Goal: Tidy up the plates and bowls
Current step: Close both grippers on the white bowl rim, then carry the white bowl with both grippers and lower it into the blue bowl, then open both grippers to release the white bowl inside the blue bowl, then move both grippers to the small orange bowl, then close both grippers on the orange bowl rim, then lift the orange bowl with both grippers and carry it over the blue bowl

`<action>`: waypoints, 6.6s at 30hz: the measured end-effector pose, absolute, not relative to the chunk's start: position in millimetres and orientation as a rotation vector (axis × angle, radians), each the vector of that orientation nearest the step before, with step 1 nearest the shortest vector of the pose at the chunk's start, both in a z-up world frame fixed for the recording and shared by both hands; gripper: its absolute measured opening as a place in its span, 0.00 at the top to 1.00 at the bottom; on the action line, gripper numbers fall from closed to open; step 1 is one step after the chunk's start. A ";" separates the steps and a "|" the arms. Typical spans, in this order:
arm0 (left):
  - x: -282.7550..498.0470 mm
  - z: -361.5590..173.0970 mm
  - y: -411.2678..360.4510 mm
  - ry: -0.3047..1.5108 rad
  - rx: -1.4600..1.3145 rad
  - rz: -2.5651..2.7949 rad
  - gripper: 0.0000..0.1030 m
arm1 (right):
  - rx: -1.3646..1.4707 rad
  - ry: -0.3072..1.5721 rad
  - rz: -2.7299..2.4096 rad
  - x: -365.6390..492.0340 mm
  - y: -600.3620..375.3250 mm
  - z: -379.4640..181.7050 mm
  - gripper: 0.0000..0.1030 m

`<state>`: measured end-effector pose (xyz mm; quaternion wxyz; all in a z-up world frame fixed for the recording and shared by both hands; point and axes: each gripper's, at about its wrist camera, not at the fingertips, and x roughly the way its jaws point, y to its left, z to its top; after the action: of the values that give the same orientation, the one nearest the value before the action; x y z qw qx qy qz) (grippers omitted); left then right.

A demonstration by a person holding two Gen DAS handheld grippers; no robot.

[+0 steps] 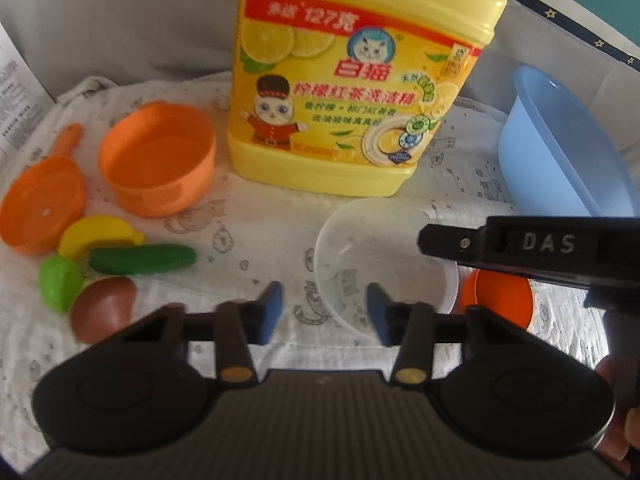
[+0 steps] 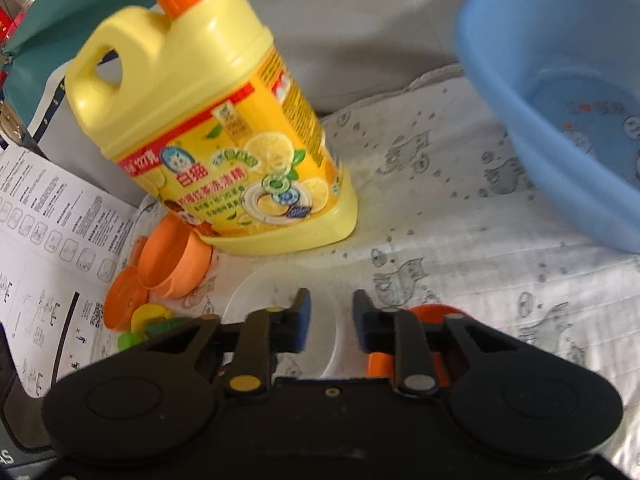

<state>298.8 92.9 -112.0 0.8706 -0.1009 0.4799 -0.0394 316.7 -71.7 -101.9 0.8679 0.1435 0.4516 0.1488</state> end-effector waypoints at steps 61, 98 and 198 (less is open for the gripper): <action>14.9 -24.2 29.3 1.003 -0.055 -0.221 0.77 | 0.340 0.990 0.318 1.7 -134.1 -72.4 0.89; -2.8 -25.9 34.3 0.927 -0.002 -0.161 0.00 | 0.294 0.923 0.285 -12.4 -135.9 -68.1 0.14; 259.4 -83.4 -8.8 0.996 -0.006 -0.243 0.81 | 0.390 0.909 0.190 231.2 -146.1 -87.5 0.88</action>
<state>259.4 -8.8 -83.4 0.8715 -0.0030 0.4763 -0.1164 231.2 -146.1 -87.5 0.8759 0.1866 0.4355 0.0909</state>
